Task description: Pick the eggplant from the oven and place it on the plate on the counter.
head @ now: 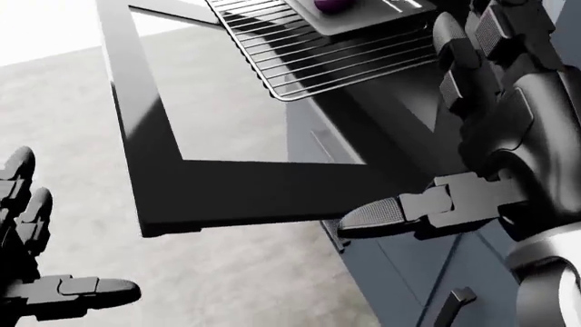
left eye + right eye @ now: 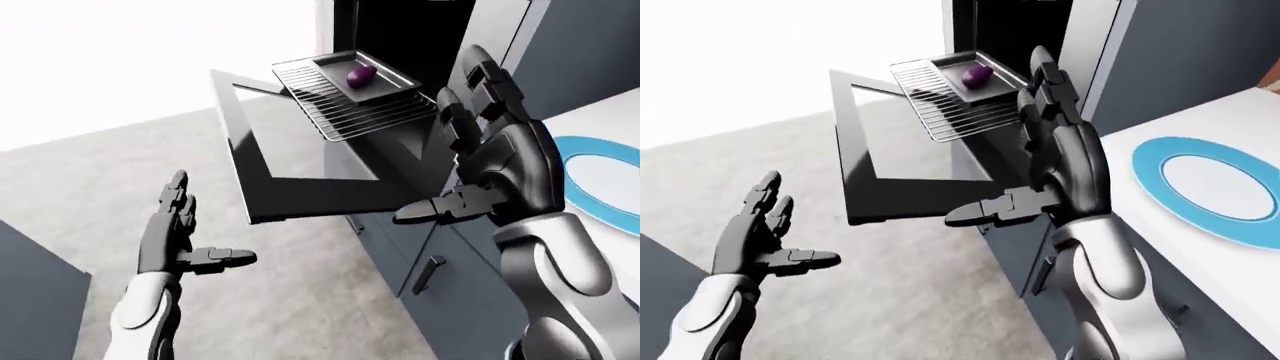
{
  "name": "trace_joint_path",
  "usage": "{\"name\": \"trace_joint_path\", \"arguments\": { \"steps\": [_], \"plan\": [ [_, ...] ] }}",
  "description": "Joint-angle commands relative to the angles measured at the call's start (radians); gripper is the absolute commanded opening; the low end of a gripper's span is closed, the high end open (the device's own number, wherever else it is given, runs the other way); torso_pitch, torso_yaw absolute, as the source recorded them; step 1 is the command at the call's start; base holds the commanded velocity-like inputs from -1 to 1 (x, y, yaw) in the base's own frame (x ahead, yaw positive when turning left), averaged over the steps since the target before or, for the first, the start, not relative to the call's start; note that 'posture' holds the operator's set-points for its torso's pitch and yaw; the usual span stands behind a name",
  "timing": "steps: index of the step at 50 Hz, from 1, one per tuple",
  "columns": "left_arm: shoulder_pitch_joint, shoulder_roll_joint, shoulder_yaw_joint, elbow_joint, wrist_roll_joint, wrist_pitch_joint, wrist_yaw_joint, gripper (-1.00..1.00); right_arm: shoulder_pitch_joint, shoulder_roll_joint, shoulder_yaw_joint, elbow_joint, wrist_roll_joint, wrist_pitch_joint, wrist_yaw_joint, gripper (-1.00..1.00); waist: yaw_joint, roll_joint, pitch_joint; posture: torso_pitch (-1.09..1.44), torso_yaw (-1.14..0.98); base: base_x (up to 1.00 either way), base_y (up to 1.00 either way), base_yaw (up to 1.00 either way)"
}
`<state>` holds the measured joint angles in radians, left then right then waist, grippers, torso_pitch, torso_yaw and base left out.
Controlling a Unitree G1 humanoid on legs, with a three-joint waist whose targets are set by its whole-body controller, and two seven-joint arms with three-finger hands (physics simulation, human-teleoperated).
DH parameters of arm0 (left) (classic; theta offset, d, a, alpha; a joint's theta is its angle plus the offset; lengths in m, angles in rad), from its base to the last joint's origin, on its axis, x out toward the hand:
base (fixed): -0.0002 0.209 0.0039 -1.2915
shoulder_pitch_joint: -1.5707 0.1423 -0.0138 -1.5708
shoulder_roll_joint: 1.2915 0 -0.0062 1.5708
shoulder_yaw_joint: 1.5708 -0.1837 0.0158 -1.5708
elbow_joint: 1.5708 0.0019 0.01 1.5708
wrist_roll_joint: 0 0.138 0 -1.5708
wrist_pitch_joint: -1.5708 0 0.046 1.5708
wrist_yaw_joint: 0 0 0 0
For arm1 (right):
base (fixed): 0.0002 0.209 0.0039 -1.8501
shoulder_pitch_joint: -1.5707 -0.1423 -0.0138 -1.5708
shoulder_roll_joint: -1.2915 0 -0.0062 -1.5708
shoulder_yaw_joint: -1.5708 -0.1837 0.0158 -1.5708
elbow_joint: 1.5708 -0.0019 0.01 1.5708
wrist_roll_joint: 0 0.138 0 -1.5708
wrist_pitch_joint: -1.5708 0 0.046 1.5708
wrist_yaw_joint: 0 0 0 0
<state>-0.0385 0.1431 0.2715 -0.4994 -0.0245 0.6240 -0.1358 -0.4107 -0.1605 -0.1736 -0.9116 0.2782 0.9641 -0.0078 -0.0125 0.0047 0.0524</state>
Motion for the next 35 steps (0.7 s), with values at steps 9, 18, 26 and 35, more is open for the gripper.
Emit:
{"name": "trace_joint_path", "arguments": {
  "steps": [9,18,26,35],
  "plan": [
    [0.188,-0.067,0.102,0.236,0.037,-0.436,-0.041,1.00,-0.102,-0.031,-0.008,-0.036,0.071,0.053,-0.046,1.00,0.012,-0.007,0.000,0.00,0.00,0.11,0.00,0.00],
    [0.279,-0.097,0.130,0.494,0.013,-0.705,-0.057,1.00,-0.150,-0.050,-0.011,-0.043,0.109,0.084,-0.076,1.00,0.005,-0.029,0.002,0.00,0.00,0.37,0.00,0.00],
    [0.270,-0.077,0.107,0.693,0.072,-0.859,-0.032,1.00,-0.184,-0.061,-0.033,-0.055,0.160,0.112,-0.109,1.00,0.002,0.073,0.004,0.00,0.00,0.56,0.00,0.00],
    [0.283,-0.035,0.057,1.041,0.116,-1.174,0.025,1.00,-0.191,-0.087,-0.058,-0.061,0.235,0.104,-0.151,1.00,0.028,0.024,-0.008,0.00,0.00,0.55,0.00,0.00]
  ]
}}
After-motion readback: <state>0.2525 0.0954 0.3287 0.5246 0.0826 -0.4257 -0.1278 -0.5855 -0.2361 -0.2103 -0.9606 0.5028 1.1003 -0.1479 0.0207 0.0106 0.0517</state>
